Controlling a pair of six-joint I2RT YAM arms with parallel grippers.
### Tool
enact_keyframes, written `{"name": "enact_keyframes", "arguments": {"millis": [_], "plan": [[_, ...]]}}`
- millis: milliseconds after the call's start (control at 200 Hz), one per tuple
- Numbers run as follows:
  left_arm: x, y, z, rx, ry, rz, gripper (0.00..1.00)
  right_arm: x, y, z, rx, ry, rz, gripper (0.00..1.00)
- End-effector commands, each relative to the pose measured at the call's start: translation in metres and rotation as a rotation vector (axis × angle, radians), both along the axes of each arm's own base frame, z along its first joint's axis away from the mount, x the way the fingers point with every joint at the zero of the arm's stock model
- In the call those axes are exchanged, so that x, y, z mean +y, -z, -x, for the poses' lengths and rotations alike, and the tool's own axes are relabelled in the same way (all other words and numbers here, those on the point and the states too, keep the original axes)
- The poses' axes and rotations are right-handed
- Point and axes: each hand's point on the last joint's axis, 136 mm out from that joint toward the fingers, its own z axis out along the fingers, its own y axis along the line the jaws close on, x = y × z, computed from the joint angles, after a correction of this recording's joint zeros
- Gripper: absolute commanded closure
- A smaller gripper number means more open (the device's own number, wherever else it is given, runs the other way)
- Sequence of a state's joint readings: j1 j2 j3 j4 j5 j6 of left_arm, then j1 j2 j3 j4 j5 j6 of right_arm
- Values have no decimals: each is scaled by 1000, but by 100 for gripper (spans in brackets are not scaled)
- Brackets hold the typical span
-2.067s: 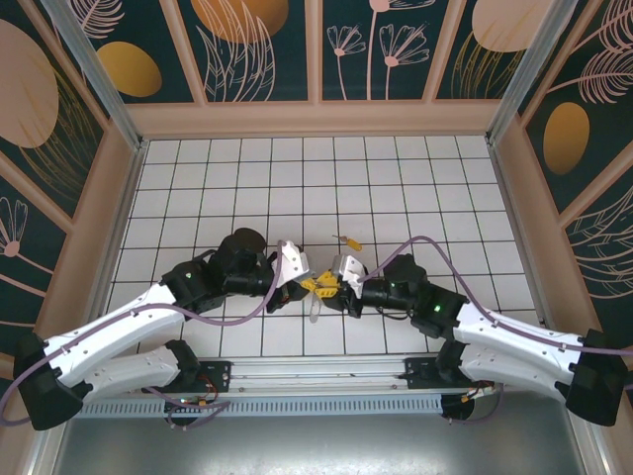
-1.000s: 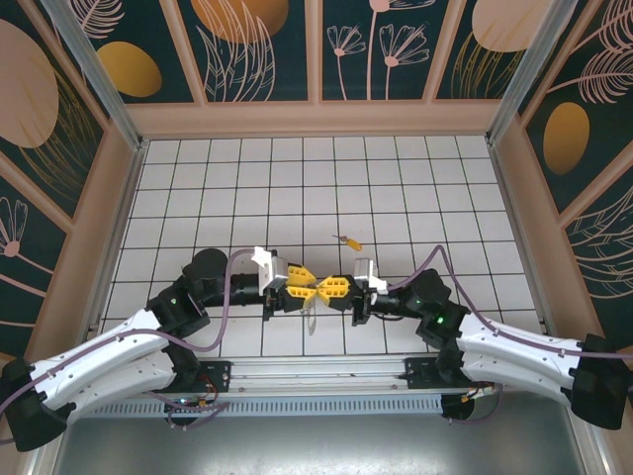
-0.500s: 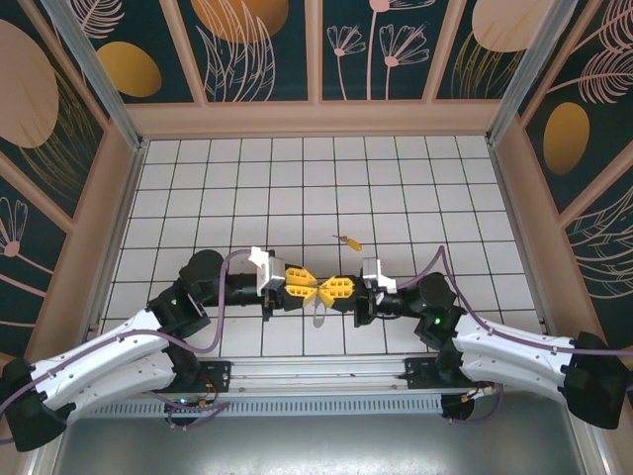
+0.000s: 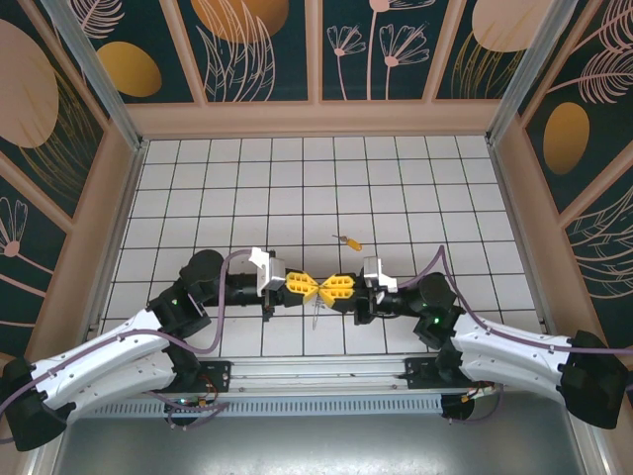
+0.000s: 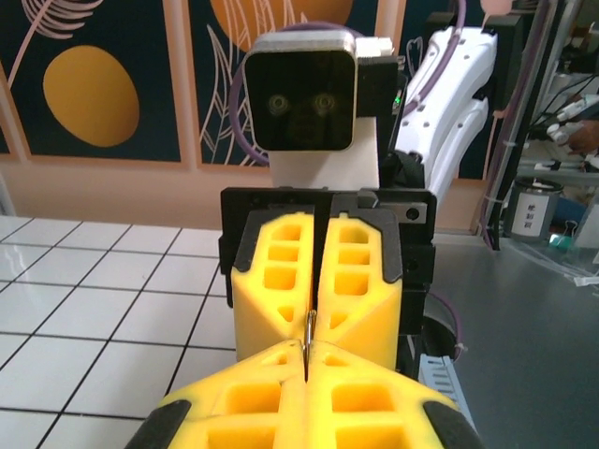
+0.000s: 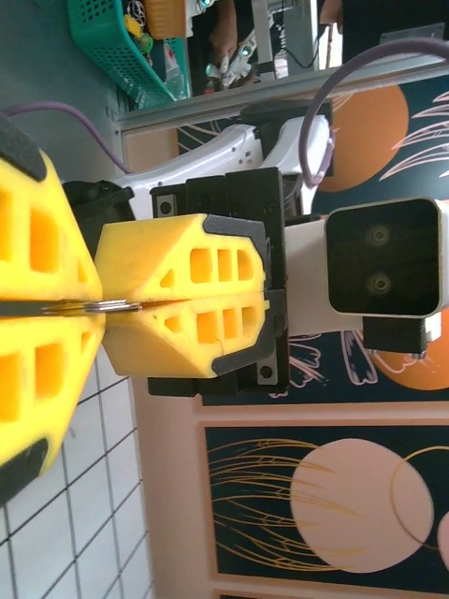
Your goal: Put the keys on the keyring
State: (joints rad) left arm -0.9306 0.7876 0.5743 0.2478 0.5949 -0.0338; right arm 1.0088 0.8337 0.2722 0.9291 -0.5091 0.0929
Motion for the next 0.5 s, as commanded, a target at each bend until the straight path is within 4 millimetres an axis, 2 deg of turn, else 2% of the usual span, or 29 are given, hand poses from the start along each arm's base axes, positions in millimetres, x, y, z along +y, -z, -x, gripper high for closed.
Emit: {"name": "enact_keyframes", "arguments": {"millis": [0, 105, 495], "plan": [[4, -6, -3, -35, -31, -18, 100, 1, -10, -8, -38, 56, 21, 86], [4, -4, -4, -36, -38, -38, 100, 3, -4, -16, -35, 102, 85, 83], [6, 0, -10, -38, -74, -81, 100, 9, 6, -29, -34, 162, 219, 57]]}}
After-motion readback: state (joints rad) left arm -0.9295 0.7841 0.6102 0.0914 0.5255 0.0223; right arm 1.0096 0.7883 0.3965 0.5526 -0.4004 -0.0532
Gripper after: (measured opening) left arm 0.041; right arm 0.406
